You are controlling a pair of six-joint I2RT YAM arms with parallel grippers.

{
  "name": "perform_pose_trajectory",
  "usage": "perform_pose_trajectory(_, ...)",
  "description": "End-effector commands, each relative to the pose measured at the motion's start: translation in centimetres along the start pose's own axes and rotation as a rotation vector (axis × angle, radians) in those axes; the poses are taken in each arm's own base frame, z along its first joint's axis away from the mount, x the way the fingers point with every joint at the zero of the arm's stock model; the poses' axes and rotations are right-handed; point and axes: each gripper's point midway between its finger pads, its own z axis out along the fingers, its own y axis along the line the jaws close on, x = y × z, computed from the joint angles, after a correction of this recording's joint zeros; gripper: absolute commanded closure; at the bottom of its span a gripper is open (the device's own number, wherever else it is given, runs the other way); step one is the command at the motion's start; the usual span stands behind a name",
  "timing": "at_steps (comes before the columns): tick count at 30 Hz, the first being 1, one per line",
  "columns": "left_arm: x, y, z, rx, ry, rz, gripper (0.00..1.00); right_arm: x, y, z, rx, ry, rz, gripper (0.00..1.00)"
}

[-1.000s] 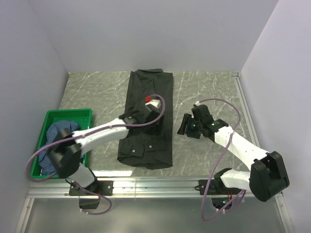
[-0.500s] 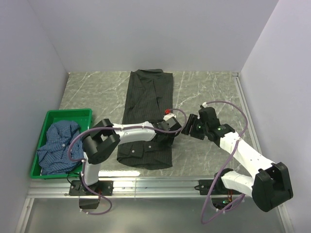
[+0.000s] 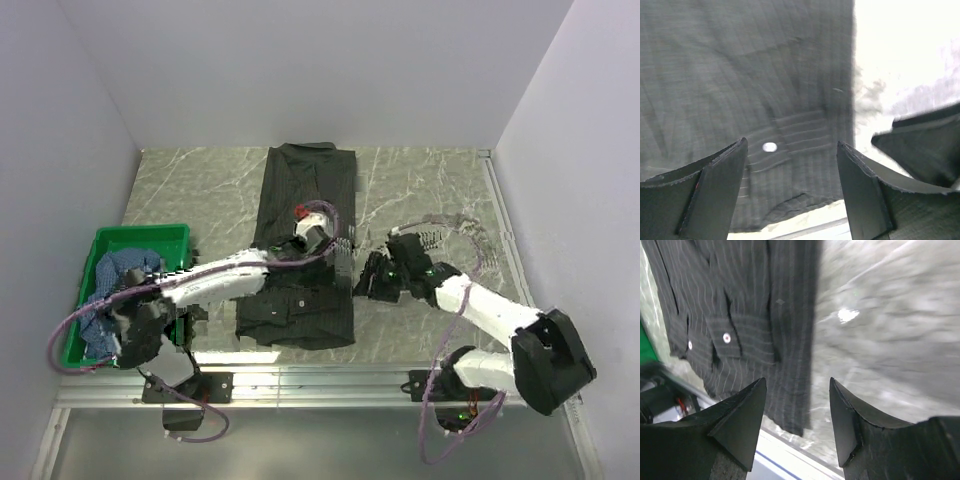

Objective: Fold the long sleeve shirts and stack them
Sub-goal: Fold the shirt

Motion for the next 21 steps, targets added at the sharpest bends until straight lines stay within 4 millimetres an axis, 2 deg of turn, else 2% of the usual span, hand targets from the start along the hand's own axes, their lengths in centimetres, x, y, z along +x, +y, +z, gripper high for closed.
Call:
perform_pose_trajectory(1, -0.2, 4.4, -0.9, -0.046, 0.014, -0.121, 0.22, 0.2, 2.2, 1.2, -0.065, 0.005, 0.008, 0.40)
perform_pose_trajectory(3, -0.1, 6.4, -1.1, -0.071, 0.021, -0.159, 0.21, 0.9, 2.2, 1.9, -0.065, 0.031, 0.022, 0.41)
perform_pose_trajectory(4, 0.1, 8.3, -1.2, -0.092, 0.022, -0.194, 0.21, 0.9, 2.1, 2.1, -0.062, 0.037, 0.026, 0.41)
perform_pose_trajectory(6, 0.6, 9.9, -1.2, -0.094, 0.043, -0.231, 0.21, 0.9, 1.8, 2.4, -0.039, 0.047, 0.025, 0.42)
perform_pose_trajectory(7, 1.3, 11.5, -1.3, -0.098, 0.064, -0.272, 0.21, 1.2, 1.5, 2.4, -0.022, 0.059, 0.026, 0.42)
perform_pose_trajectory(10, 2.4, 14.3, -1.5, -0.128, 0.067, -0.347, 0.21, 1.4, 1.2, 2.5, -0.005, 0.074, 0.016, 0.44)
perform_pose_trajectory(16, 5.2, 17.9, -0.4, -0.164, 0.120, -0.457, 0.24, 1.9, 1.4, 3.5, -0.020, 0.115, 0.027, 0.48)
perform_pose_trajectory(21, 6.4, 17.9, 0.9, -0.118, 0.142, -0.503, 0.28, 2.0, 1.0, 4.5, -0.002, 0.134, 0.032, 0.52)
